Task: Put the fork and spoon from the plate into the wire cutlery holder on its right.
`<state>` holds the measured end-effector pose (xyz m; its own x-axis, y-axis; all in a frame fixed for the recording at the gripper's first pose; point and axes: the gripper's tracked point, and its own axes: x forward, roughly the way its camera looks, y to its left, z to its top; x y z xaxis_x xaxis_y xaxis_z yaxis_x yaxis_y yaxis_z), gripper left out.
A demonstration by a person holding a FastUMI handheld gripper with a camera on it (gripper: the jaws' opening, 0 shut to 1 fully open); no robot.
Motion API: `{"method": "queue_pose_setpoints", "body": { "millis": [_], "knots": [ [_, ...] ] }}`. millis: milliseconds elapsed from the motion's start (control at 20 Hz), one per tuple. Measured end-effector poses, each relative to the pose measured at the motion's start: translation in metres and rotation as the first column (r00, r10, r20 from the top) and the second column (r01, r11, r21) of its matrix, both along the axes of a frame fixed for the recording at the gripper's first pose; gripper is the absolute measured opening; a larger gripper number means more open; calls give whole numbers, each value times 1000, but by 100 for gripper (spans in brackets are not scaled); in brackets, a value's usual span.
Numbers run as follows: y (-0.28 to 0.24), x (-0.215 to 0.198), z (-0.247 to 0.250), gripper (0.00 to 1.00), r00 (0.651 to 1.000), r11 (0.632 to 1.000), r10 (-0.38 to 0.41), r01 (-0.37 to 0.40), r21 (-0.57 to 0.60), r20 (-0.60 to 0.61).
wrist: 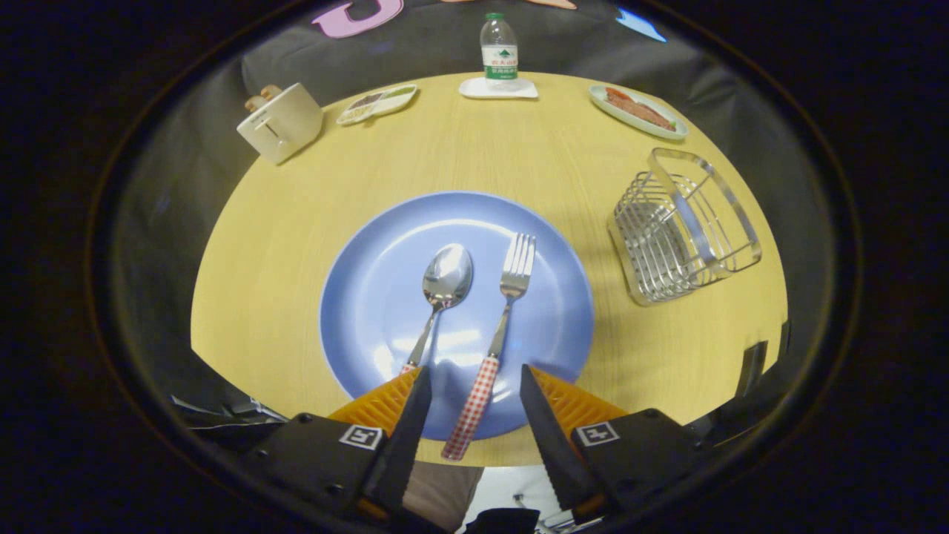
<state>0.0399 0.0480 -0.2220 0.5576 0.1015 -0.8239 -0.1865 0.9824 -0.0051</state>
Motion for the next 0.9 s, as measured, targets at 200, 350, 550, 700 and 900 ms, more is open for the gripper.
{"method": "queue_pose_setpoints", "body": {
  "millis": [200,350,550,700,900],
  "knots": [
    [1,2,-10,55,999,1000,8,-10,-29,-41],
    [0,0,-14,38,997,999,4,-6,-32,-78],
    [-11,0,-12,18,994,999,-47,46,-15,-97],
    [-18,-5,-1,13,992,998,-55,55,2,-115],
    [-28,-17,29,12,993,1000,-7,7,2,-119]
  ]
}}
